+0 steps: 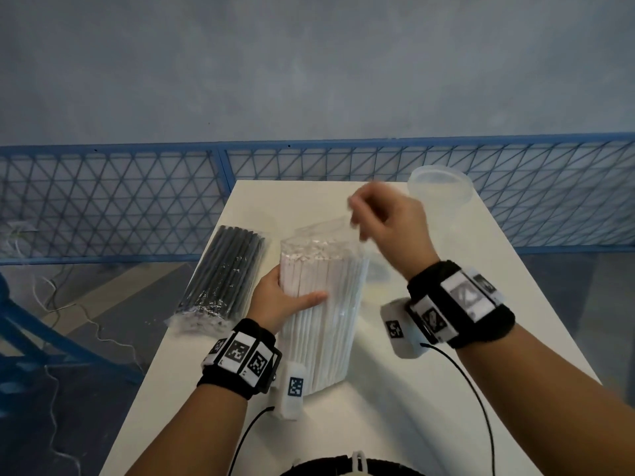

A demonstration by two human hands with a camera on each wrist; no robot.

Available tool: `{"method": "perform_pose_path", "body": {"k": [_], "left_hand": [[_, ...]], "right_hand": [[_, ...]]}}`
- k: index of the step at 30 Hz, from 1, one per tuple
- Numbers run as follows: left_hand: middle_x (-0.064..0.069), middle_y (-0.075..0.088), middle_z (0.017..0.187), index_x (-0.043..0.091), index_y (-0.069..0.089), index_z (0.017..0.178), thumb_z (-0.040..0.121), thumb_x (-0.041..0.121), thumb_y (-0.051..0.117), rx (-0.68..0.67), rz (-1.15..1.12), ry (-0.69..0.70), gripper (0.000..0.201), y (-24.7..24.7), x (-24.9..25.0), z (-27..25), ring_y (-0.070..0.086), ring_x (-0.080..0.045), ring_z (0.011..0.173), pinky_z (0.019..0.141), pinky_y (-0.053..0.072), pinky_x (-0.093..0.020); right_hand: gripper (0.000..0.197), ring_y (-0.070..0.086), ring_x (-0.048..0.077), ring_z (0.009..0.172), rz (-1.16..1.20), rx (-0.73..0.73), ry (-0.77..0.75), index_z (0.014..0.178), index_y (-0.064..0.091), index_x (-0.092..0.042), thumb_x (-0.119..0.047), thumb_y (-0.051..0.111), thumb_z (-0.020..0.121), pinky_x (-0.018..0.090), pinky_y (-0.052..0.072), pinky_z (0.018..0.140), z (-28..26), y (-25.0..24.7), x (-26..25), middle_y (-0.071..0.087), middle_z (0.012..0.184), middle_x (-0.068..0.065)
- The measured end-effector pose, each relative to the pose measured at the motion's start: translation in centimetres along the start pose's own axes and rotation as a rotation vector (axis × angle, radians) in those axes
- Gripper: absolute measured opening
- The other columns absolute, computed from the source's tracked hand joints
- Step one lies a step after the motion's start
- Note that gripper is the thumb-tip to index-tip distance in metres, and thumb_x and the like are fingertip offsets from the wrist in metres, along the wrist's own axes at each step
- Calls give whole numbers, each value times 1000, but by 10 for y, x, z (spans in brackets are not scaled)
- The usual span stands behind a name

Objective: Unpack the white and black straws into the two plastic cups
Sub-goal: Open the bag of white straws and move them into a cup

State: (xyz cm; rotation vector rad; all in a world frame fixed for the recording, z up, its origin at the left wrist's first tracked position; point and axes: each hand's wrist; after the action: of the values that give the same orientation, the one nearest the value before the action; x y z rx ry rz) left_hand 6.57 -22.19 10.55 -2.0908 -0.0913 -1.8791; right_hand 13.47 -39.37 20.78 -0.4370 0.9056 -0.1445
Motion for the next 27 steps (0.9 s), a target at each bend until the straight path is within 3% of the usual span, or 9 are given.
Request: {"method": "perform_pose_path", "body": {"k": [2, 4, 7, 11, 13, 16, 19, 23, 27], "left_hand": [[6, 66, 96, 31, 57, 92, 53, 24, 88, 37, -11, 9, 50, 1, 0, 1, 63, -14, 94, 76, 53, -27], [7, 66, 94, 32, 56, 89, 54, 22, 88, 38, 2, 20, 48, 1, 2, 0, 62, -11, 92, 74, 51, -25], [10, 63, 93, 33, 53, 90, 55, 20, 88, 7, 49, 52, 51, 3, 6, -2, 59, -8, 92, 75, 50, -24], [9, 63, 93, 35, 52, 89, 56, 18, 87, -46, 95, 104, 51, 5, 9, -4, 61, -9, 92, 75, 52, -25], [8, 64, 93, 35, 54, 89, 55, 19, 88, -35, 102, 113, 50, 5, 10, -5, 62, -10, 92, 76, 53, -27], [10, 65, 88, 34, 55, 85, 54, 21, 88, 44, 92, 126, 47, 6, 11, -5, 62, -9, 88, 74, 54, -26], [10, 65, 90, 34, 56, 88, 55, 26, 88, 120, 94, 128, 47, 5, 10, -2, 63, -13, 90, 77, 55, -33], [8, 67, 89, 27, 58, 92, 58, 24, 87, 182, 80, 117, 45, 3, 9, -1, 65, -18, 89, 79, 55, -41], [7, 66, 87, 35, 54, 82, 59, 23, 87, 156, 96, 138, 42, 7, 11, -2, 64, -17, 86, 78, 55, -40]], "right_hand": [[14, 62, 11, 66, -225, -242, -160, 87, 65, -14, -25, 57, 90, 25, 51, 67, -14, 7, 3, 69, 76, 0], [20, 61, 17, 94, -405, -396, -212, 105, 65, -14, -25, 56, 90, 25, 45, 85, -23, 17, 13, 68, 103, 3], [38, 46, 21, 125, -431, -410, -103, 130, 51, -13, -25, 52, 94, 20, 29, 101, -23, 20, 21, 52, 135, 5], [46, 35, 16, 135, -447, -515, 20, 141, 37, -16, -30, 42, 97, 21, 25, 105, -17, 20, 23, 38, 148, 1], [42, 41, 16, 130, -433, -522, 41, 135, 46, -14, -31, 45, 96, 19, 28, 100, -14, 21, 22, 43, 144, 2], [25, 56, 14, 99, -362, -407, 7, 109, 63, -11, -26, 58, 89, 17, 36, 81, -11, 18, 21, 61, 111, 3], [7, 55, 9, 79, -310, -406, -19, 89, 64, -12, -19, 62, 86, 17, 40, 71, -9, 15, 14, 62, 87, -4], [11, 55, -3, 66, -282, -585, -10, 84, 61, -18, -25, 57, 91, 6, 38, 66, -6, 6, 6, 61, 75, -14], [11, 53, 2, 59, -368, -468, 19, 91, 64, -18, -22, 54, 92, 19, 37, 65, -1, 5, 4, 64, 75, -6]]}}
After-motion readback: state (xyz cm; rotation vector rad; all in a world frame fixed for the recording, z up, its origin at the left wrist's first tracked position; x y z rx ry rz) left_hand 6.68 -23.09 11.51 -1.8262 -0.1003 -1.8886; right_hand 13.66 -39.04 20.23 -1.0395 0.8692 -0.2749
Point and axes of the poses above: each hand's wrist, its own z-axis towards the middle knuckle, its own y-axis out of the palm, x = y × z
